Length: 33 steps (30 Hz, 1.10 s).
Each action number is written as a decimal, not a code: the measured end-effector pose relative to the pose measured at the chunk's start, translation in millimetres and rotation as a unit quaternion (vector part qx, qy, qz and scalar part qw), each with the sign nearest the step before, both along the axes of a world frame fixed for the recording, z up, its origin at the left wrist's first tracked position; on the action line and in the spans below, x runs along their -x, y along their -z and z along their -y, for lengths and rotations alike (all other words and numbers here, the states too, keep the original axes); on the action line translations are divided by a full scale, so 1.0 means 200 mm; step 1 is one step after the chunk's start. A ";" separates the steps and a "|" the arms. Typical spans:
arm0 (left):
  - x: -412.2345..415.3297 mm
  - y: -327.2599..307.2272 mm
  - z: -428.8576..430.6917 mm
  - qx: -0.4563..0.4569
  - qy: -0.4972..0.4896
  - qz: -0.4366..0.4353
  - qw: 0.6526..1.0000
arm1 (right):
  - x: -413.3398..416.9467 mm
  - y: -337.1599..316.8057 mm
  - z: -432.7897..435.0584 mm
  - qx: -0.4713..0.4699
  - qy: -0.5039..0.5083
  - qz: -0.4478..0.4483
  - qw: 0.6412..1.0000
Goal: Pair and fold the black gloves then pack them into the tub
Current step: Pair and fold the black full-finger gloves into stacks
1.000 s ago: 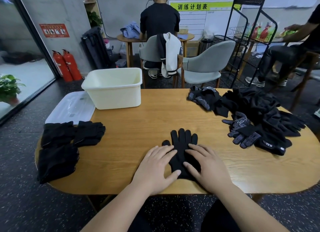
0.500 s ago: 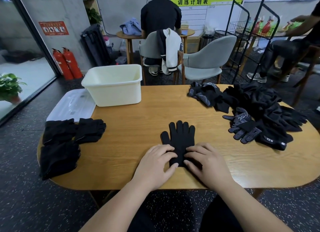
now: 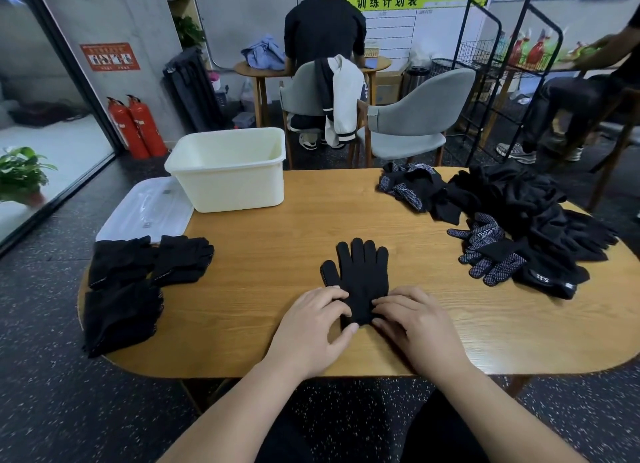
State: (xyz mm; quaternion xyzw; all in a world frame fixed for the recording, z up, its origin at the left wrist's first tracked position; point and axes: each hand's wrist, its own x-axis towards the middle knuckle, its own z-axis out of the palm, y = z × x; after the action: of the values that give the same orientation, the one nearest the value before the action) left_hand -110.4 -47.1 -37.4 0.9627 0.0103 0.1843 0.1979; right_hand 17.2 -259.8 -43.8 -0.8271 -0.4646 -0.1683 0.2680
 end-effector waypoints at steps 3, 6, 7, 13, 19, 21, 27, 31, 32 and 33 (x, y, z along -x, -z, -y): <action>0.00 -0.03 0.00 -0.017 0.016 -0.029 0.999 | 0.00 0.00 0.01 -0.024 0.002 -0.027 0.999; 0.00 -0.03 0.00 -0.028 0.017 -0.033 0.999 | 0.02 -0.03 0.02 -0.035 -0.003 -0.060 0.998; -0.01 -0.02 -0.01 -0.026 0.018 -0.028 0.999 | 0.03 -0.05 0.02 -0.032 -0.004 -0.065 0.997; -0.01 0.00 -0.03 0.005 0.005 0.037 0.999 | 0.04 -0.09 0.02 0.046 -0.015 -0.089 0.995; 0.02 -0.08 -0.01 0.098 -0.058 -0.024 0.993 | 0.00 -0.09 0.03 -0.033 0.010 -0.194 0.980; 0.02 -0.08 -0.02 0.145 -0.068 -0.035 0.987 | -0.01 -0.09 0.02 -0.033 0.032 -0.254 0.966; 0.01 -0.08 -0.03 0.216 -0.073 -0.030 0.973 | -0.03 -0.16 -0.02 -0.076 0.041 -0.399 0.913; 0.01 -0.09 -0.02 0.195 -0.054 -0.022 0.979 | -0.03 -0.14 -0.05 -0.067 0.086 -0.371 0.922; 0.01 -0.09 -0.02 0.181 -0.045 -0.018 0.982 | -0.03 -0.13 -0.05 -0.069 0.100 -0.357 0.926; 0.01 -0.09 -0.02 0.165 -0.036 -0.014 0.986 | -0.03 -0.12 -0.06 -0.071 0.112 -0.342 0.930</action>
State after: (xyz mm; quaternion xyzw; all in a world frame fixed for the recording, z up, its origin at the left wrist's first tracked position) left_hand -111.6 -43.4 -19.7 0.9184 0.0777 0.1735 0.3470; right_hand 23.9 -248.3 -19.5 -0.8600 -0.2360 0.0630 0.4480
